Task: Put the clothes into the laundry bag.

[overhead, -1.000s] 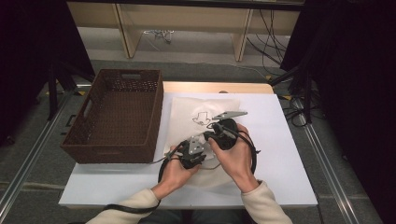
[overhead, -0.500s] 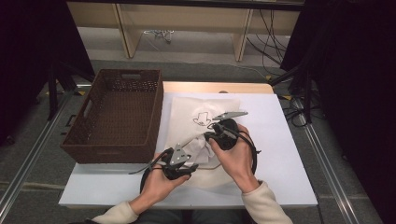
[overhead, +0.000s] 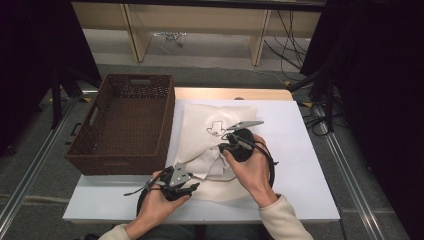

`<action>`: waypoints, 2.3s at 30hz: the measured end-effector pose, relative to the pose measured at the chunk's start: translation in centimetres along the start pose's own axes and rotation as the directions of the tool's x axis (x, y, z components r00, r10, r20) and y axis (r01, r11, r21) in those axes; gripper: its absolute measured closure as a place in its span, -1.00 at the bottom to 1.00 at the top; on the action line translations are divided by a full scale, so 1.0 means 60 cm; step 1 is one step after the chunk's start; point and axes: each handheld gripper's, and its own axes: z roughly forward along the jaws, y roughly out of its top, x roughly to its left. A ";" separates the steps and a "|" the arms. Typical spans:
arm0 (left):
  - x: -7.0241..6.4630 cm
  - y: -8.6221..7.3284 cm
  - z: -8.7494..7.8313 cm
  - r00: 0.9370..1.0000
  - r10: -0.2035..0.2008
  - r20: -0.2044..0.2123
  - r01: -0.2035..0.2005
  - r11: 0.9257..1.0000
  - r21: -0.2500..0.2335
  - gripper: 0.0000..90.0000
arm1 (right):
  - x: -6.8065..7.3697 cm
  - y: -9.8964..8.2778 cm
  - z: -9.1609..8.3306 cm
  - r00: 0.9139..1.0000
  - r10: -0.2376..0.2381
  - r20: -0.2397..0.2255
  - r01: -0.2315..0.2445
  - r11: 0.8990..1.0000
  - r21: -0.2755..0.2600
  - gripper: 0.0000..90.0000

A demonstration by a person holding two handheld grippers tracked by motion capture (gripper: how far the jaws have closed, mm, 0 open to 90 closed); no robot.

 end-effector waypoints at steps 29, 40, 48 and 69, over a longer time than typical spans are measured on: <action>0.022 0.051 0.100 0.996 -0.054 -0.072 0.060 0.995 0.081 0.94 | 0.003 0.000 0.000 1.000 0.017 0.007 -0.017 1.000 -0.015 0.95; 0.018 0.062 0.128 0.990 -0.110 -0.084 0.110 0.994 -0.004 0.87 | -0.001 -0.004 0.002 1.000 0.022 0.001 -0.022 1.000 -0.001 0.94; 0.018 0.056 0.113 0.996 -0.071 -0.052 0.071 0.997 0.009 0.51 | -0.001 -0.021 0.018 0.998 0.057 -0.009 -0.056 0.995 0.081 0.91; 0.023 0.008 -0.037 0.993 -0.115 -0.028 0.113 0.991 -0.073 0.26 | -0.026 -0.057 0.061 0.997 0.072 -0.025 -0.063 0.963 0.263 0.46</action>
